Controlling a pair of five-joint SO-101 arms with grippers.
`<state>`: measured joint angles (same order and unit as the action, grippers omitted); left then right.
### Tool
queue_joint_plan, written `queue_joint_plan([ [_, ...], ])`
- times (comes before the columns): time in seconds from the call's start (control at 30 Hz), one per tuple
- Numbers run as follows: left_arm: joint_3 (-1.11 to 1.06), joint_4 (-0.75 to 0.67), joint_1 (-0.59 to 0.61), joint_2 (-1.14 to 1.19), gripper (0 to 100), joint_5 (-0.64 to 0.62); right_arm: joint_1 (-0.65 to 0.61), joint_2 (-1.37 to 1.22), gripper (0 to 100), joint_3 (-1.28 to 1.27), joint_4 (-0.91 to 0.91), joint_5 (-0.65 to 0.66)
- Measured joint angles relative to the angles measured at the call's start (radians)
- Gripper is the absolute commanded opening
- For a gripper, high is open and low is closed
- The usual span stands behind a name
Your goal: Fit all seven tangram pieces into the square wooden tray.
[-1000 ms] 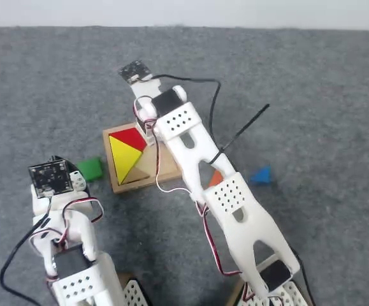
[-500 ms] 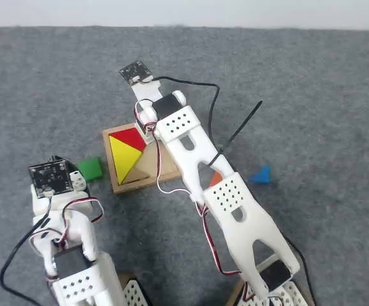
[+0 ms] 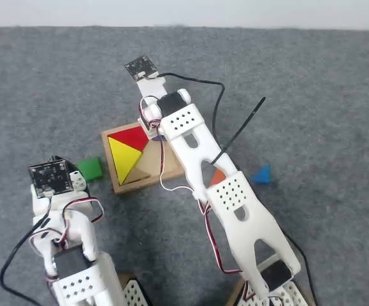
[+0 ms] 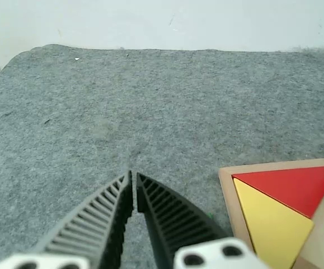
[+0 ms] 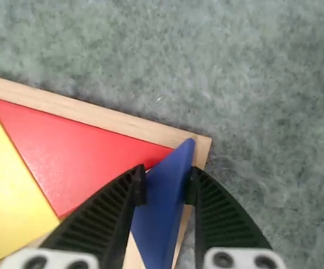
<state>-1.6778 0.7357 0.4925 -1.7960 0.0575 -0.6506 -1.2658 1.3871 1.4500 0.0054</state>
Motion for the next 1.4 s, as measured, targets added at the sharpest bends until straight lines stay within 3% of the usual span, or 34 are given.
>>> queue_joint_plan([
  [0.17,0.0,0.0,0.0,0.0,1,0.0,0.003,0.0,0.2,0.0,0.0,0.0],
  [0.63,0.0,0.0,0.0,0.0,1,0.0,0.023,0.002,0.6,0.005,0.046,0.015],
  [1.13,0.0,0.0,0.0,0.0,1,0.0,-0.006,0.02,1.3,0.015,0.295,0.026],
  [1.33,0.0,0.0,0.0,0.0,1,0.0,-0.028,0.02,20.6,0.014,0.302,-0.04],
  [1.4,0.0,0.0,0.0,0.0,1,0.0,-0.043,0.02,22.3,0.014,0.302,-0.084],
])
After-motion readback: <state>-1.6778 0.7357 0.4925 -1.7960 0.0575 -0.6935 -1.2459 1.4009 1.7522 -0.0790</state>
